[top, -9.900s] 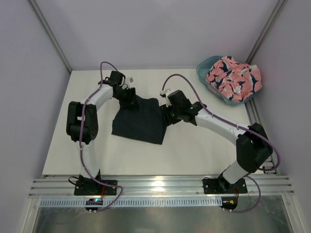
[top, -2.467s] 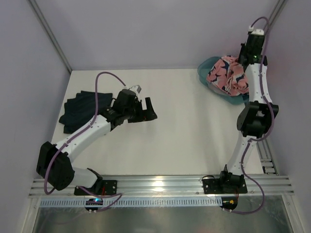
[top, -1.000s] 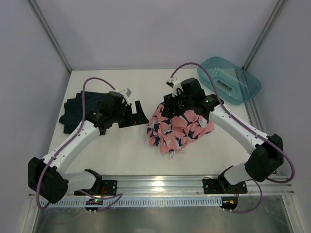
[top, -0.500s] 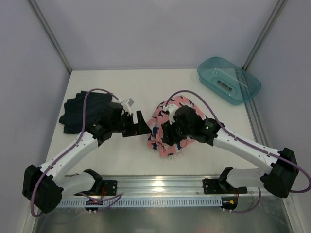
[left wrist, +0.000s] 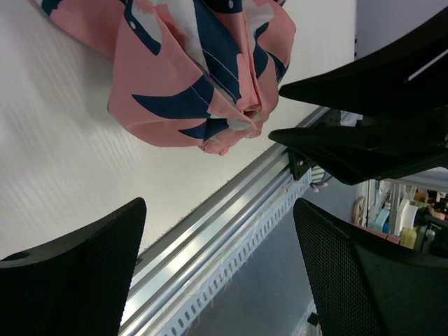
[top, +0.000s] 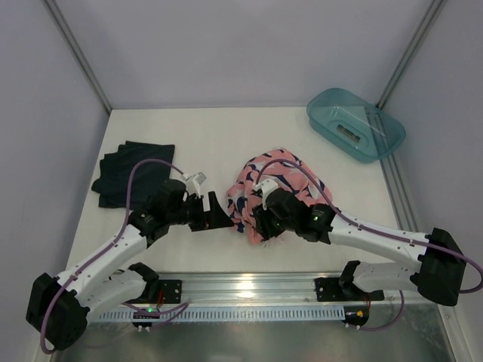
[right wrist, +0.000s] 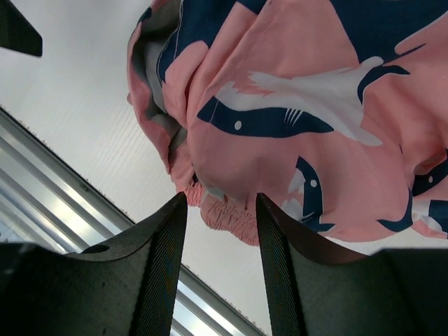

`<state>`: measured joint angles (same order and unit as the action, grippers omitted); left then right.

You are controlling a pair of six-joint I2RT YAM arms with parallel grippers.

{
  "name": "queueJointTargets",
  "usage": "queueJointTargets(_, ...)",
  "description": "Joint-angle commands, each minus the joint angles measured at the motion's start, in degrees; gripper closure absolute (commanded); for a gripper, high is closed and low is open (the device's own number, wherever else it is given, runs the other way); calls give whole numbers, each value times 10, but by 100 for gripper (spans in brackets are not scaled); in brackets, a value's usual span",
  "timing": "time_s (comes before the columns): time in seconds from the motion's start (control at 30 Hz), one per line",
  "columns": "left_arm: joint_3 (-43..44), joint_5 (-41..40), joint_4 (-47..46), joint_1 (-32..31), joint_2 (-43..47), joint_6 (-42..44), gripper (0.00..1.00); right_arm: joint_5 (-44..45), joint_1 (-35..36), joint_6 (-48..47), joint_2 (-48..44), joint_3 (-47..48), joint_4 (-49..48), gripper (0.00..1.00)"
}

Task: Fold and stack the shorts
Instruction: Flatten out the shorts at the center of the board.

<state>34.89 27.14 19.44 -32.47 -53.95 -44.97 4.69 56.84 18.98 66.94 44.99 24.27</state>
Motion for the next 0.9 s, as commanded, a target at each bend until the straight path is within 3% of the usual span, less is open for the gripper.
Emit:
queueJointTargets(0.0,-24,35,-90,-12,1,-16,15,45,7,20,20,5,-63,52)
queueJointTargets(0.27,-64,15,-187,-65,-45,-28,20,112,7,45,62,-3,-53,57)
queueJointTargets(0.4,-73,-14,-235,-87,-75,-24,16,126,7,50,69,1,-55,77)
queueJointTargets(0.43,-78,-22,-273,-93,-86,-23,16,118,7,53,68,1,-61,86)
queueJointTargets(0.53,-71,-29,-327,-120,-148,-28,17,107,7,59,61,7,-62,96)
queueJointTargets(0.73,-40,-90,-342,-181,-245,-37,18,87,0,84,8,-2,-70,96)
queueJointTargets(0.87,-39,-148,-361,-190,-281,-56,18,88,-14,88,3,-6,-61,96)
